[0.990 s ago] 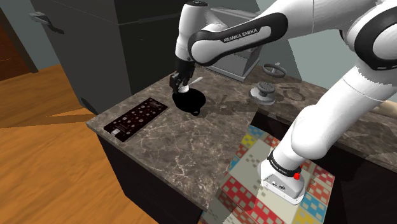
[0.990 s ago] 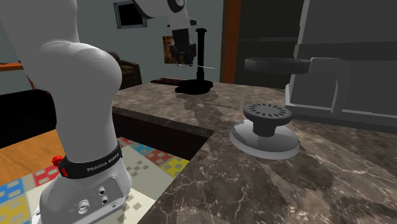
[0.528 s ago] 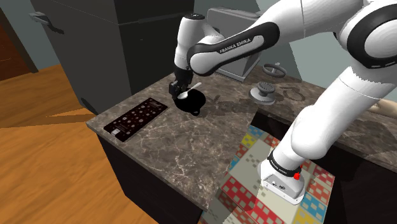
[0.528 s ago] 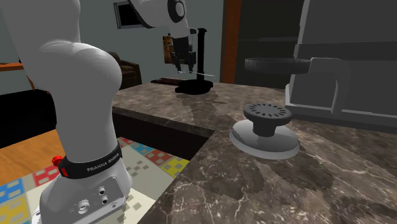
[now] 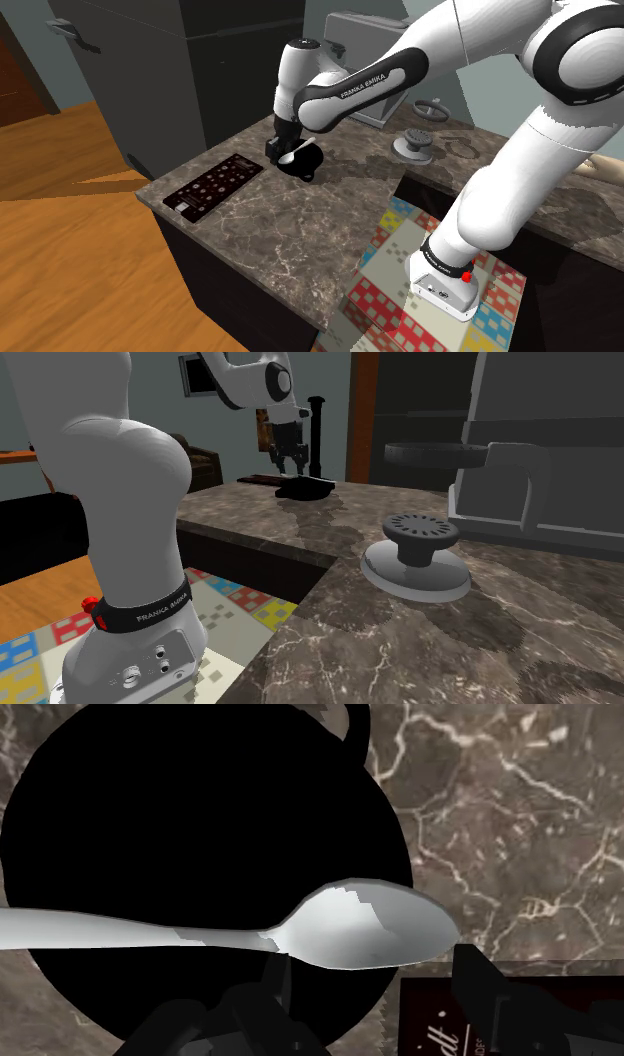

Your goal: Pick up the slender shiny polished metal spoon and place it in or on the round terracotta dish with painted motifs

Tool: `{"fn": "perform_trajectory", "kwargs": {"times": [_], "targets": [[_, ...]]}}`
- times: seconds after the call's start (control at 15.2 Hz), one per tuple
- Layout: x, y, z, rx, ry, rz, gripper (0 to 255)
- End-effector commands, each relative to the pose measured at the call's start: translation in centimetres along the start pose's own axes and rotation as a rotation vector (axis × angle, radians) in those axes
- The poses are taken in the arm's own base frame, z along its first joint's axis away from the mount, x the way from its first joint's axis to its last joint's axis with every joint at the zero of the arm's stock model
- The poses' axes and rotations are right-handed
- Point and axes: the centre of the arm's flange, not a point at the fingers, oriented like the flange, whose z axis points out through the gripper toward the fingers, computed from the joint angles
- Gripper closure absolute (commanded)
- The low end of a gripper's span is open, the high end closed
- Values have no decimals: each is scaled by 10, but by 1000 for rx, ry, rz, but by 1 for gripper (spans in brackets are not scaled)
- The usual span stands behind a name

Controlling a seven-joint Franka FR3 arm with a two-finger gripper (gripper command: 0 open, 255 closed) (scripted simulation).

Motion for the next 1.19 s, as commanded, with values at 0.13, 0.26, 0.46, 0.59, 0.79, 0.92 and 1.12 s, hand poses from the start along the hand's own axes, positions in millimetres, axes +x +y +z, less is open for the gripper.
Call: {"fn": "perform_trajectory", "kwargs": {"times": [0.13,0.26,0.46,0.59,0.79,0.92,1.12], "targets": [[0,0,0,0,0,0,255],[0,0,0,0,0,0,255],[0,0,0,0,0,0,0],[0,0,0,0,0,0,0],[0,0,-26,0,0,0,0],[0,0,-50,0,0,0,0],[0,0,-50,0,0,0,0]]}}
